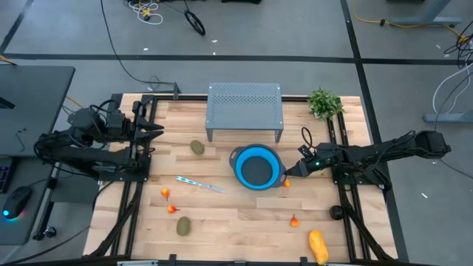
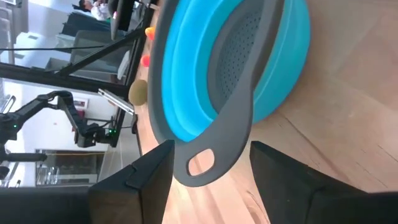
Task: Pick & Place Fruit
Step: Put the blue bowl on the shelf
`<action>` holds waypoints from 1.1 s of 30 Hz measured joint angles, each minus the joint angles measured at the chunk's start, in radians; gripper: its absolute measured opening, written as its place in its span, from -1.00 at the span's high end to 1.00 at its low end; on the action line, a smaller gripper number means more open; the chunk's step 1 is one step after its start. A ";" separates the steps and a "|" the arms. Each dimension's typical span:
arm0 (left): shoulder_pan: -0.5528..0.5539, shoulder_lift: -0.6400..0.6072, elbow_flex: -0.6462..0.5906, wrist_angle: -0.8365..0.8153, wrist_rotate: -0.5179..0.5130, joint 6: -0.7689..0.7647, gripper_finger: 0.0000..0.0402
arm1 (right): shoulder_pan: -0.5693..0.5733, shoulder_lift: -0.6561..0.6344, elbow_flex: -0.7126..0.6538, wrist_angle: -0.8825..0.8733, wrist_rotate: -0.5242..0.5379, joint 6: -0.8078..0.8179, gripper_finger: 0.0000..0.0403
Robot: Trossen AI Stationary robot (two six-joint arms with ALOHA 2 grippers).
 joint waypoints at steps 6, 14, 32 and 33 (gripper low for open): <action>0.000 0.000 0.000 0.000 0.000 0.000 0.66 | 0.000 0.024 0.000 0.005 0.001 0.025 0.13; 0.000 0.000 0.000 0.000 0.000 0.000 0.66 | -0.001 0.023 0.000 0.011 0.022 0.025 0.27; 0.000 0.000 0.000 0.000 0.000 0.000 0.66 | -0.001 0.023 0.000 0.010 0.022 0.036 0.51; 0.000 0.000 0.000 0.000 0.000 0.000 0.66 | -0.001 0.023 0.000 0.010 0.022 0.036 0.53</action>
